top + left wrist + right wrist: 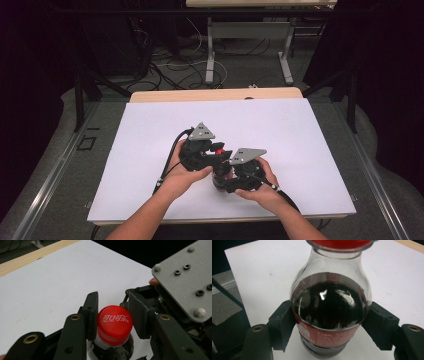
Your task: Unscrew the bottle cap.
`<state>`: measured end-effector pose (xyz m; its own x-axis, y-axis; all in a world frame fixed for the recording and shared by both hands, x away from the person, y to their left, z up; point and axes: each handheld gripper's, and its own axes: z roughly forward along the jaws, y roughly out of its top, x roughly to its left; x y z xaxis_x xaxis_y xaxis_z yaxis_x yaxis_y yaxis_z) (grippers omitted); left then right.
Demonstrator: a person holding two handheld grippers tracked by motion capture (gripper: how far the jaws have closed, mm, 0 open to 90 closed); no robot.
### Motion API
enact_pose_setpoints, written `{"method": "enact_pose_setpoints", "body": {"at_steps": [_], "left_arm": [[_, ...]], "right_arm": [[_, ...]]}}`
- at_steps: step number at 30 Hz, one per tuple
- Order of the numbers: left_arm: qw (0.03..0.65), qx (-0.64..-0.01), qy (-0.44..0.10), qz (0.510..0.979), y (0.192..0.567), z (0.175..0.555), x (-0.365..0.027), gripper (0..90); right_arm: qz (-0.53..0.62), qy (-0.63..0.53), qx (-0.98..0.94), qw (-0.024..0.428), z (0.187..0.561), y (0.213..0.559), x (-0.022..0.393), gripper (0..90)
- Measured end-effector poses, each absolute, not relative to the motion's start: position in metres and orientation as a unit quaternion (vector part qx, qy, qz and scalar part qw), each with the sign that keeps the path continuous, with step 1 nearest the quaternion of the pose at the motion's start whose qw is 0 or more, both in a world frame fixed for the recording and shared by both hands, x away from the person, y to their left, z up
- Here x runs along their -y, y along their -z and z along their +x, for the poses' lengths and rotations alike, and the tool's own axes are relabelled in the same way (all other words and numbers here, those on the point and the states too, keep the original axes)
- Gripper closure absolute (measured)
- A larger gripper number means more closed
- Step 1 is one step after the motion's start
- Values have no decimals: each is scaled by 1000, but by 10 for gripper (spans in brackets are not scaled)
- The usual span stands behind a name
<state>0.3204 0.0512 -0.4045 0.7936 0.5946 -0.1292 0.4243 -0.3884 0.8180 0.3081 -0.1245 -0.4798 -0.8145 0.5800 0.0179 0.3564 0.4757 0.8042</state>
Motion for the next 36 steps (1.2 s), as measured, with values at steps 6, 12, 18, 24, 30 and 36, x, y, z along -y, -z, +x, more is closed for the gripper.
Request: {"method": "enact_pose_setpoints", "body": {"at_steps": [6,12,18,24,30,36], "left_arm": [[460,-311,-81,828,405,323,-51,609],[465,-299,-70,830,401,325,-55,506],[474,-271,-44,837,395,328,-65,430],[470,-223,-8,854,393,336,-72,400],[459,-209,-3,864,399,343,-75,434],[458,-195,4,867,403,346,-76,473]], "right_arm": [[278,-433,-848,122,309,480,125,300],[275,-434,-850,119,310,481,126,300],[276,-430,-853,109,310,480,127,299],[271,-437,-851,107,310,480,126,299],[264,-435,-854,106,309,479,125,299],[261,-439,-853,110,309,481,124,299]]}}
